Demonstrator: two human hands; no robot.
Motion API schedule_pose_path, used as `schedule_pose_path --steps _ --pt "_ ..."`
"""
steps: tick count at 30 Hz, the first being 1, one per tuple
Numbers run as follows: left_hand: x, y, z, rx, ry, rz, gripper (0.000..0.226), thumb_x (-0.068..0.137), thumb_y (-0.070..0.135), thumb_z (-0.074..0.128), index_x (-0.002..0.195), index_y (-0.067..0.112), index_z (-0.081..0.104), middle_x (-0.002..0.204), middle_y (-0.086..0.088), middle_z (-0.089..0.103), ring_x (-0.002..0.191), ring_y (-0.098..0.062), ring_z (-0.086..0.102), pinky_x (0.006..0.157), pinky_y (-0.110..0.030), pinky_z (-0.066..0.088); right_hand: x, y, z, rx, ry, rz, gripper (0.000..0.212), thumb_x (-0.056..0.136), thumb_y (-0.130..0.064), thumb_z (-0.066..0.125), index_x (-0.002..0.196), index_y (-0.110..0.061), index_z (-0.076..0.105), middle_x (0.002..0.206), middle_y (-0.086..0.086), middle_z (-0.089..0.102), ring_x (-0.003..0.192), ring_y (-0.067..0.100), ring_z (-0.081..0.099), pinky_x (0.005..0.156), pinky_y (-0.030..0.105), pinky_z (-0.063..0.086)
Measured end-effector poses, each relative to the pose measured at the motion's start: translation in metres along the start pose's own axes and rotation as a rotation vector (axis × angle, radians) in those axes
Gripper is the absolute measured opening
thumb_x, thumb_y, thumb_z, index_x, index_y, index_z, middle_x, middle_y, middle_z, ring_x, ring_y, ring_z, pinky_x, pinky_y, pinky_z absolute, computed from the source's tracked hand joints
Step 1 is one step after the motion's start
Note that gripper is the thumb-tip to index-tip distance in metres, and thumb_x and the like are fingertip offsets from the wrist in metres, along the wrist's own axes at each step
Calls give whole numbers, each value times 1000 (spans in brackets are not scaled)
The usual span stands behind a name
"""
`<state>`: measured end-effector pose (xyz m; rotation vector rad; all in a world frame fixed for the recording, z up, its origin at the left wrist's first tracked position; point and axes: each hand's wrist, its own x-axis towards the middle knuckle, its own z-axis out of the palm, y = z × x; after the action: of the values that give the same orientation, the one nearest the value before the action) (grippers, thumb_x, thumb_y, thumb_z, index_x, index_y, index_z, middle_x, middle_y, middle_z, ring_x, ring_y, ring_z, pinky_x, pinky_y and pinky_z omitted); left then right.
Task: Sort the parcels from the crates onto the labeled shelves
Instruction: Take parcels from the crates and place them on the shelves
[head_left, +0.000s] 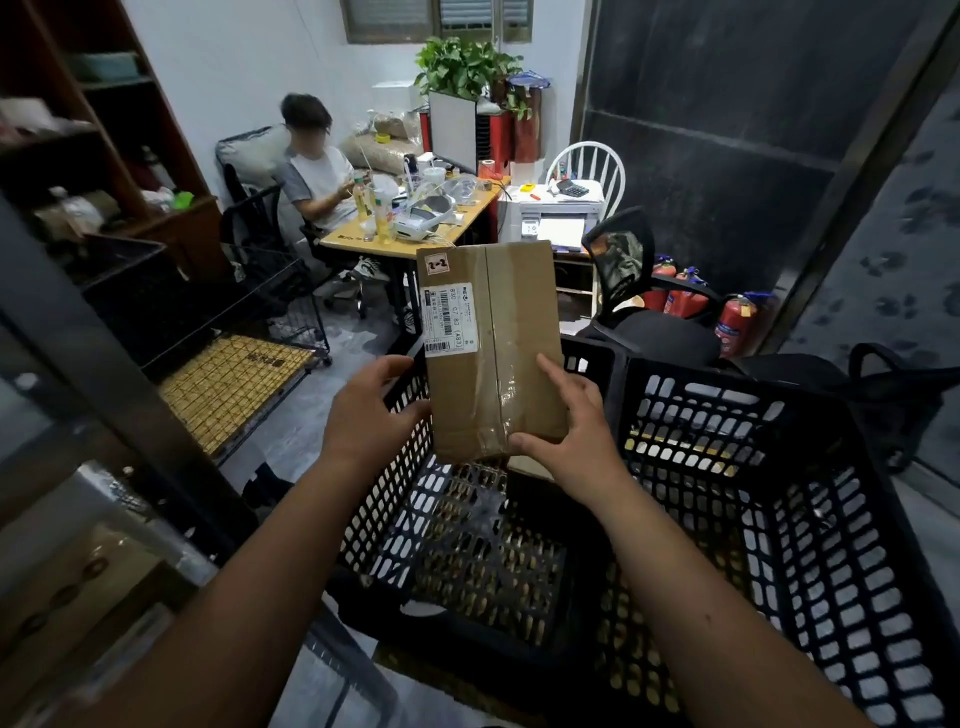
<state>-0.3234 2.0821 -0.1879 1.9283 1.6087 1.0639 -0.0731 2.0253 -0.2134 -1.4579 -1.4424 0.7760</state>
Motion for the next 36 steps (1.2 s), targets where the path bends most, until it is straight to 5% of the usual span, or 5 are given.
schedule_pose_path --steps 12,19,22,28,36 --pt "-130 70 -3 144 277 -231 67 86 35 85 146 29 56 147 2 58 135 -18 52 110 -45 46 -41 7 -50 140 -318 -186 94 86 -10 81 134 -78 37 141 -8 33 135 14 44 117 40 44" --pt "-248 92 -18 226 436 -431 71 84 39 86 146 33 53 149 2 56 136 -20 52 112 -43 45 -92 -5 -50 158 -571 -325 89 88 -9 79 141 -68 39 141 -9 34 122 -12 43 100 8 44" --pt "-300 100 -32 194 533 -571 70 78 47 88 139 43 55 146 6 58 131 -20 57 109 -46 49 -119 -18 -39 146 -680 -386 90 88 -10 79 141 -70 38 142 -11 32 126 -2 45 105 18 48" --pt "-405 120 -61 283 719 -705 73 78 43 89 143 32 57 142 6 60 128 -18 57 99 -36 47 -191 -47 -5 109 -882 -464 87 90 -16 77 143 -71 34 150 -10 28 140 15 39 118 43 43" --pt "-562 131 -113 207 952 -818 75 73 44 93 139 29 61 140 5 63 132 -17 56 105 -35 46 -317 -99 34 105 -1128 -537 83 96 -19 71 150 -65 28 156 -19 14 145 2 20 120 30 22"
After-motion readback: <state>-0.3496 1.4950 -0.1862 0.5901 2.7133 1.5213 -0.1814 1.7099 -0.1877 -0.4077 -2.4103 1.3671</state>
